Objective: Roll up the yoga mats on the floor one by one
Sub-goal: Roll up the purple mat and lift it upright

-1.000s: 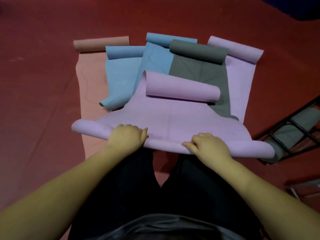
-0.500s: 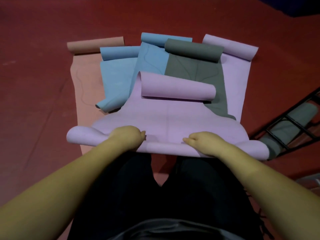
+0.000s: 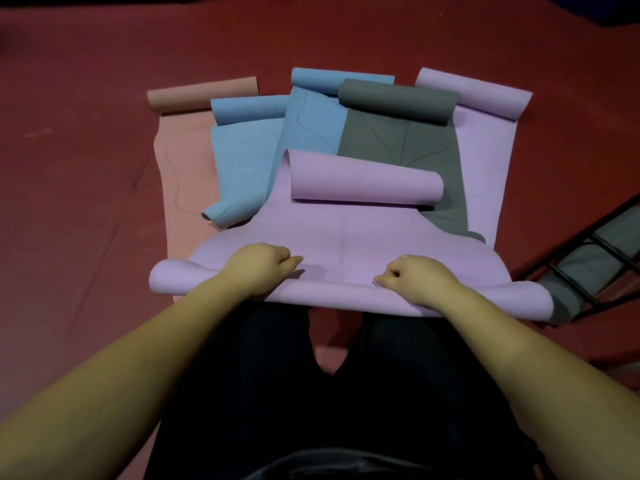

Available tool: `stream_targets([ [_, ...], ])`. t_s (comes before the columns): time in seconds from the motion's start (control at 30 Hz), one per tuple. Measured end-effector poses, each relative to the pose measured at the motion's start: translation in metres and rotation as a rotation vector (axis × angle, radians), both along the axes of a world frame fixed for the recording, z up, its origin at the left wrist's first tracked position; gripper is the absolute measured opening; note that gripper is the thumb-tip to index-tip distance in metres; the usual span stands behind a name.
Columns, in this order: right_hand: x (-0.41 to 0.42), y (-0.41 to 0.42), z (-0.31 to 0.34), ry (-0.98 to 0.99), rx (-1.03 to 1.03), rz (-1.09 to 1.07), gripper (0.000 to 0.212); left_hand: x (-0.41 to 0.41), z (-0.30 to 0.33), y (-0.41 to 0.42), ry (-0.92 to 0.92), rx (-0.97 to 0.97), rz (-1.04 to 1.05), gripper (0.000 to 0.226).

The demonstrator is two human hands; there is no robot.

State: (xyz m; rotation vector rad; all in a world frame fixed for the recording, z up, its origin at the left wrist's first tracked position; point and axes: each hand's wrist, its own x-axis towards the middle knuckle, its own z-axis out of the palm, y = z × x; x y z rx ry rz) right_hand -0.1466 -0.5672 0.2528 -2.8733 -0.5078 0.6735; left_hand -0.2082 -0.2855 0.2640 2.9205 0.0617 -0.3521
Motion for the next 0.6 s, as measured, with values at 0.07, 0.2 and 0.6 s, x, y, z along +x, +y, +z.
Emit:
stream_targets([
  [0.07, 0.004, 0.002, -0.002, 0.004, -0.020, 0.013, 0.038, 0.000, 0.001, 0.000, 0.022, 0.018, -0.024, 0.050],
  [0.2, 0.004, 0.005, -0.003, -0.052, -0.064, -0.009, 0.032, -0.012, -0.003, 0.004, -0.042, 0.093, -0.119, 0.054],
  [0.6, -0.010, -0.010, 0.013, -0.208, 0.136, -0.019, 0.043, -0.036, -0.015, 0.016, -0.253, 0.337, -0.130, 0.050],
])
